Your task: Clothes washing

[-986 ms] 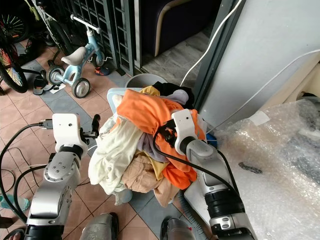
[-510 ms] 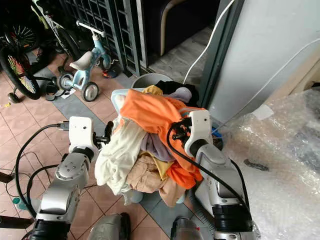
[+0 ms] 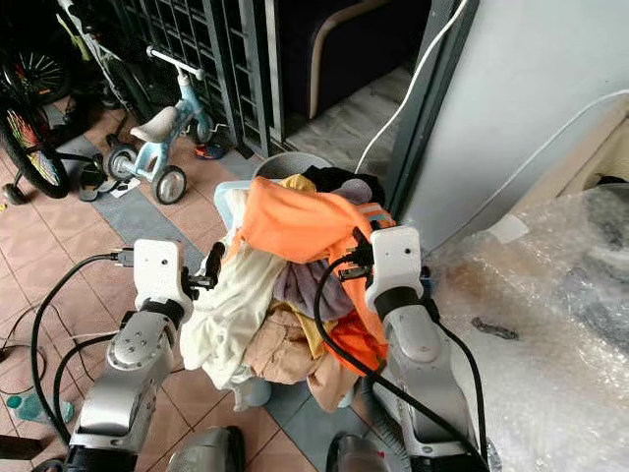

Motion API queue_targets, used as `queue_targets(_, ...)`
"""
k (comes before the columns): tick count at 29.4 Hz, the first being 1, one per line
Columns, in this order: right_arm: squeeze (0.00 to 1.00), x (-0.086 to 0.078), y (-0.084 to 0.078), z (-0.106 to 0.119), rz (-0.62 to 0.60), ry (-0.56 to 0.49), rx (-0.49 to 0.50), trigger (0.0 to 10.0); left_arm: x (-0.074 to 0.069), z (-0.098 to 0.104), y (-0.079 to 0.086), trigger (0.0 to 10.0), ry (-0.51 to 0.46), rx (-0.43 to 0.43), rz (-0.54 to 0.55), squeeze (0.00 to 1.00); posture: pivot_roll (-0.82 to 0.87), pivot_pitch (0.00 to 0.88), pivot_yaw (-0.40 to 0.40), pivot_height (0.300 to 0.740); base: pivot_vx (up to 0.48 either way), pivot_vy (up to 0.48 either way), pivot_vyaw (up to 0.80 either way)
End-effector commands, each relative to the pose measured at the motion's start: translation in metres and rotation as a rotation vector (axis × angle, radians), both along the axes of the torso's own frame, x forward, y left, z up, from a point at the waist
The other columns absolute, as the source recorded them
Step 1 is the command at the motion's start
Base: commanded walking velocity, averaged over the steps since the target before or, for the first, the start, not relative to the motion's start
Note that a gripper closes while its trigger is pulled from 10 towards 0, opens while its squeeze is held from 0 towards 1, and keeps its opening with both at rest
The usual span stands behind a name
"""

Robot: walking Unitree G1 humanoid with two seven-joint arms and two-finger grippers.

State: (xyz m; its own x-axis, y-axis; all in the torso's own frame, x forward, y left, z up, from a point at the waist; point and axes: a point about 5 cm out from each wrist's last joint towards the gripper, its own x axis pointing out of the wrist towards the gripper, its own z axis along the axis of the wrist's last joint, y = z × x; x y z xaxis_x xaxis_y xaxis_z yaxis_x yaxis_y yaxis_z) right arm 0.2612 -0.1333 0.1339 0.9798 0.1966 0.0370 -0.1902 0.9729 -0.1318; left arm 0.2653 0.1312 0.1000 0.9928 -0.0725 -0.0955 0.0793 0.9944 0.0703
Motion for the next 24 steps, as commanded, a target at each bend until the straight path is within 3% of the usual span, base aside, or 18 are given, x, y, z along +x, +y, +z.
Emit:
queue_targets(1,0.0,-0.003,0.004,0.005,0.051,-0.038,0.039,10.0,0.003,0.004,0.0,10.0,-0.023,0.021,-0.005,0.0,-0.06,0.058,-0.009,0.74,0.0,0.0,0.0)
queue_targets(6,0.0,-0.008,0.0,-0.005,-0.003,-0.005,0.048,10.0,0.004,0.008,0.003,10.0,-0.027,0.018,0.0,0.0,-0.04,0.078,0.018,0.74,-0.049,0.0,0.0)
queue_targets(15,0.0,-0.006,0.009,0.002,0.001,-0.059,0.071,10.0,-0.004,0.003,0.002,10.0,-0.002,0.014,-0.005,0.0,-0.02,0.095,0.007,0.74,-0.289,0.0,0.0)
queue_targets(24,0.0,-0.004,-0.009,0.0,-0.066,-0.06,0.026,10.0,-0.008,0.002,0.003,10.0,0.011,0.009,-0.002,0.0,-0.02,0.098,0.001,0.74,-0.332,0.0,0.0)
